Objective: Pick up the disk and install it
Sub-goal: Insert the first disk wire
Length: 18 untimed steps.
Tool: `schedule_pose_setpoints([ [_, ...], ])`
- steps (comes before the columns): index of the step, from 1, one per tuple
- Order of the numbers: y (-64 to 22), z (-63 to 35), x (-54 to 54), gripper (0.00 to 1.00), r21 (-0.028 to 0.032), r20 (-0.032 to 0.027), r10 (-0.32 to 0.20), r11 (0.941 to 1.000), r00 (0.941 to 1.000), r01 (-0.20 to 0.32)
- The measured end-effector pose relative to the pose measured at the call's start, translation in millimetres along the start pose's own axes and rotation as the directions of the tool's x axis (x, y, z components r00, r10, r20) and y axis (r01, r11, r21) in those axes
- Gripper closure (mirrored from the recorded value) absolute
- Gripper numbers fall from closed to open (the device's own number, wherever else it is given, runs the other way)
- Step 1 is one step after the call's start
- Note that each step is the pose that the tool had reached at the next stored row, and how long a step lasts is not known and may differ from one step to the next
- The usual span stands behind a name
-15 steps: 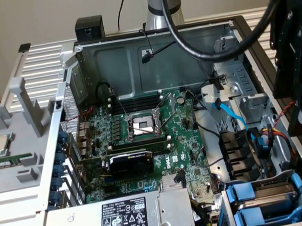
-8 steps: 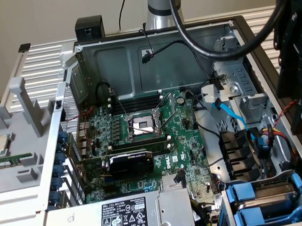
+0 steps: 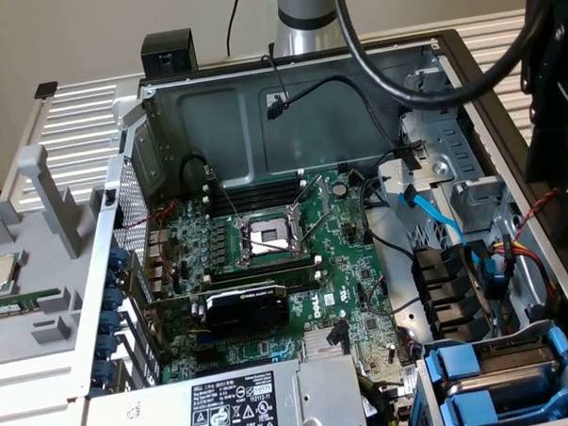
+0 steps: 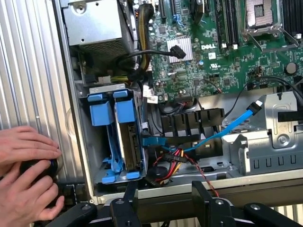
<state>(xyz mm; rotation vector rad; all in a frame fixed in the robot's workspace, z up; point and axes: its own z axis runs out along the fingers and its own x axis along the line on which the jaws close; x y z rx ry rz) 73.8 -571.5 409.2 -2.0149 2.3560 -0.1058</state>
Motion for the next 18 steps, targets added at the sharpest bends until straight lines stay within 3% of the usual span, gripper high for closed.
schedule_pose_setpoints([
  [8, 0.0, 8.4, -8.3, 0.43, 0.0002, -0.0039, 0.012, 0.9999, 0.9999, -0.012],
  [14, 1.9, 14.2, -18.2, 0.43, 0.0032, -0.0219, 0.012, 0.9999, 0.9997, -0.012],
  [17, 2.2, 15.4, -18.4, 0.43, 0.0057, -0.0377, 0.017, 0.9998, 0.9991, -0.017],
  [18, 2.8, 15.4, -18.3, 0.43, 0.0064, -0.0398, 0.021, 0.9998, 0.999, -0.02],
])
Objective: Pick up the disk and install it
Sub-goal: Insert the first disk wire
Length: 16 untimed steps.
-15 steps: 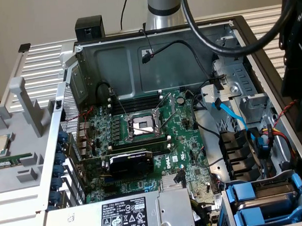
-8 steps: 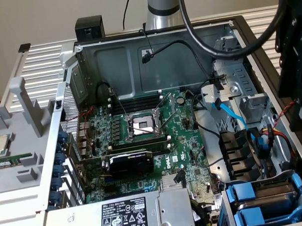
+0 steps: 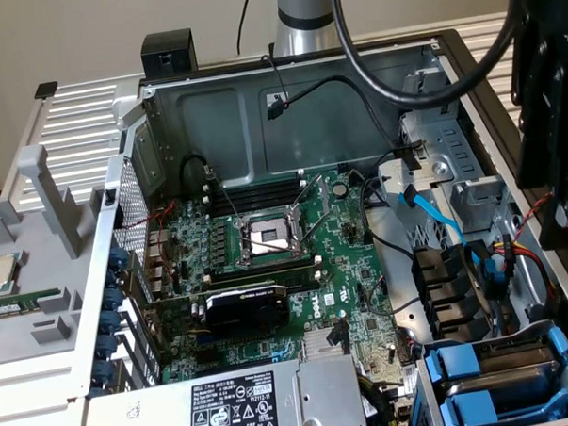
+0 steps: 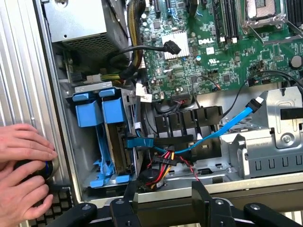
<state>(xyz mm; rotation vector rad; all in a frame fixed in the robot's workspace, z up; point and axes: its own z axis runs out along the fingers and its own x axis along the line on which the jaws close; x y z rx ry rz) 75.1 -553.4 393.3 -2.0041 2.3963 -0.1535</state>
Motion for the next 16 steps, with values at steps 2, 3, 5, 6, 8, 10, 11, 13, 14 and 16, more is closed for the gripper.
schedule_pose_setpoints([
  [2, 1.1, -0.2, 0.2, 0.43, 0.0018, -0.0007, 0.006, 1.0, 1.0, -0.006],
  [3, 1.6, -0.3, 0.1, 0.43, 0.0042, -0.0007, 0.01, 0.9999, 1.0, -0.01],
  [5, 1.9, 0.2, 0.1, 0.43, 0.0085, -0.0004, 0.02, 0.9998, 0.9998, -0.02],
  [6, 2.0, 0.9, 0.1, 0.43, 0.0092, -0.001, 0.027, 0.9996, 0.9996, -0.027],
  [8, 2.8, 3.0, 0.1, 0.43, 0.0099, -0.003, 0.043, 0.999, 0.9991, -0.043],
  [10, 3.4, 5.3, -0.3, 0.43, 0.0104, -0.0054, 0.049, 0.9987, 0.9988, -0.049],
  [11, 3.7, 6.4, -0.7, 0.43, 0.0107, -0.0069, 0.05, 0.9987, 0.9987, -0.05],
  [13, 5.1, 8.3, -0.8, 0.43, 0.011, -0.0093, 0.053, 0.9985, 0.9985, -0.053],
  [14, 5.7, 9.1, -0.9, 0.43, 0.0113, -0.0109, 0.055, 0.9984, 0.9984, -0.055],
  [16, 7.0, 10.9, -1.0, 0.43, 0.012, -0.0149, 0.058, 0.9983, 0.9982, -0.057],
])
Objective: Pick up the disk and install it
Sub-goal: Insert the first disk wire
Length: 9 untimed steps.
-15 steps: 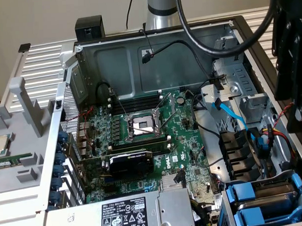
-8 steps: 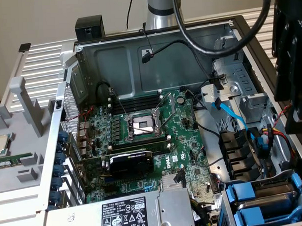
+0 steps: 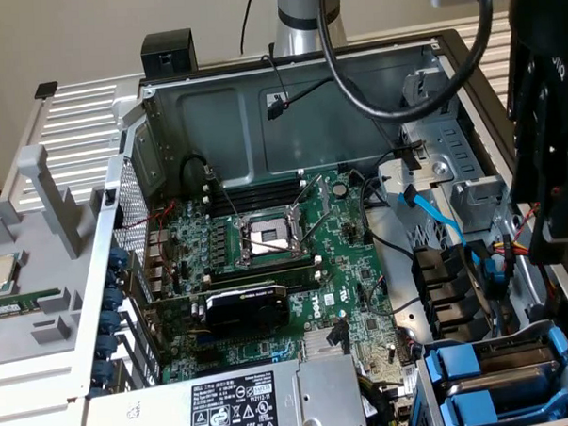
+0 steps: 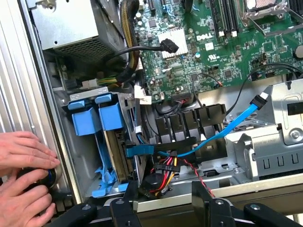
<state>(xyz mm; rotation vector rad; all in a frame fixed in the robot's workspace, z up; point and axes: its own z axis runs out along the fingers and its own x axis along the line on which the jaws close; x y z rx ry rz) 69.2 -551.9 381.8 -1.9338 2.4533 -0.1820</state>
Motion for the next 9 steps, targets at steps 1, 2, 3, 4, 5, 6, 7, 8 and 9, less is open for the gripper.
schedule_pose_setpoints([
  [1, 0.9, 1.3, -0.1, 0.43, 0.0005, -0.0024, 0.001, 1.0, 1.0, -0.001],
  [2, 1.6, 2.5, -0.2, 0.43, 0.0009, -0.0044, 0.003, 1.0, 1.0, -0.003],
  [3, 2.4, 3.7, -0.3, 0.43, 0.0012, -0.0065, 0.004, 1.0, 1.0, -0.004],
  [4, 3.1, 5.0, -0.4, 0.43, 0.0015, -0.0084, 0.005, 1.0, 1.0, -0.005],
  [5, 3.5, 6.4, -0.7, 0.43, 0.0018, -0.0099, 0.007, 1.0, 0.9999, -0.007],
  [6, 3.7, 8.0, -1.2, 0.43, 0.0019, -0.011, 0.008, 1.0, 0.9999, -0.008],
  [7, 4.1, 9.5, -1.9, 0.43, 0.0021, -0.0121, 0.009, 1.0, 0.9999, -0.009],
  [8, 4.5, 10.7, -2.6, 0.43, 0.0024, -0.0137, 0.01, 0.9999, 0.9999, -0.01],
  [9, 4.8, 11.6, -3.1, 0.43, 0.0029, -0.0156, 0.011, 0.9999, 0.9998, -0.011],
])
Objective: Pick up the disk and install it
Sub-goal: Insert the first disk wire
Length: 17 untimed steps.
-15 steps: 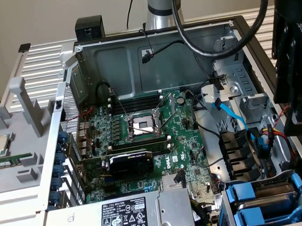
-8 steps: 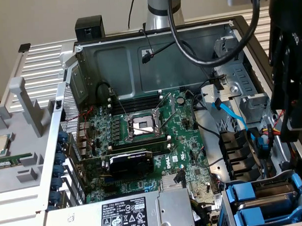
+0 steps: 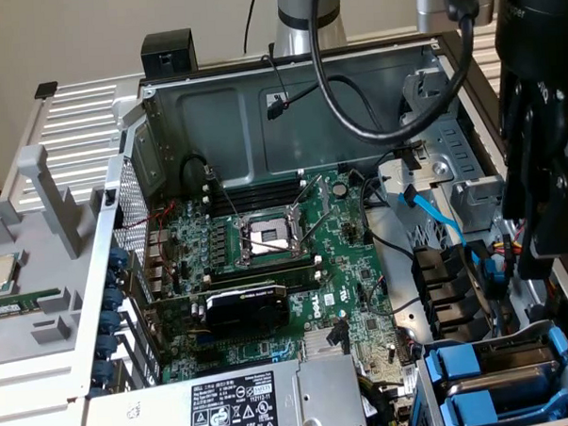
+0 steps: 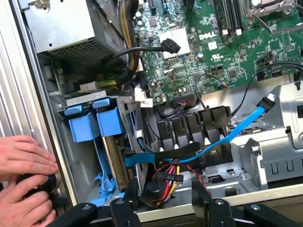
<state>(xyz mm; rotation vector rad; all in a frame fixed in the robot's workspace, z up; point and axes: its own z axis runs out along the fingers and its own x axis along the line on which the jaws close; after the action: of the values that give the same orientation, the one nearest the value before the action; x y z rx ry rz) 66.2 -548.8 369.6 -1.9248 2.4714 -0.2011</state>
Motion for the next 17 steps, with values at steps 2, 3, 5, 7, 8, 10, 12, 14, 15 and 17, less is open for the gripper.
schedule_pose_setpoints([
  [2, 0.8, 0.6, -1.0, 0.43, 0.002, -0.0081, 0.0, 1.0, 1.0, 0.0],
  [3, 1.4, 0.8, -1.8, 0.43, 0.0034, -0.0134, 0.0, 1.0, 0.9999, 0.0],
  [5, 2.1, 1.1, -3.9, 0.43, 0.0056, -0.0222, -0.001, 1.0, 0.9998, 0.001],
  [7, 2.8, 1.7, -6.0, 0.43, 0.0071, -0.0283, -0.002, 1.0, 0.9996, 0.002],
  [8, 3.1, 2.3, -7.0, 0.43, 0.0075, -0.0299, -0.002, 1.0, 0.9996, 0.002],
  [10, 3.8, 4.1, -9.2, 0.41, 0.0083, -0.0329, -0.002, 1.0, 0.9995, 0.002],
  [12, 4.8, 6.4, -11.2, 0.35, 0.0092, -0.0368, -0.001, 1.0, 0.9993, 0.002],
  [14, 5.7, 9.1, -12.9, 0.35, 0.0101, -0.0405, -0.001, 0.9999, 0.9992, 0.002],
  [15, 6.2, 10.4, -13.3, 0.35, 0.0105, -0.0423, -0.001, 0.9999, 0.9991, 0.001],
  [17, 7.3, 12.9, -13.6, 0.35, 0.0111, -0.0461, 0.003, 0.9999, 0.9989, -0.003],
])
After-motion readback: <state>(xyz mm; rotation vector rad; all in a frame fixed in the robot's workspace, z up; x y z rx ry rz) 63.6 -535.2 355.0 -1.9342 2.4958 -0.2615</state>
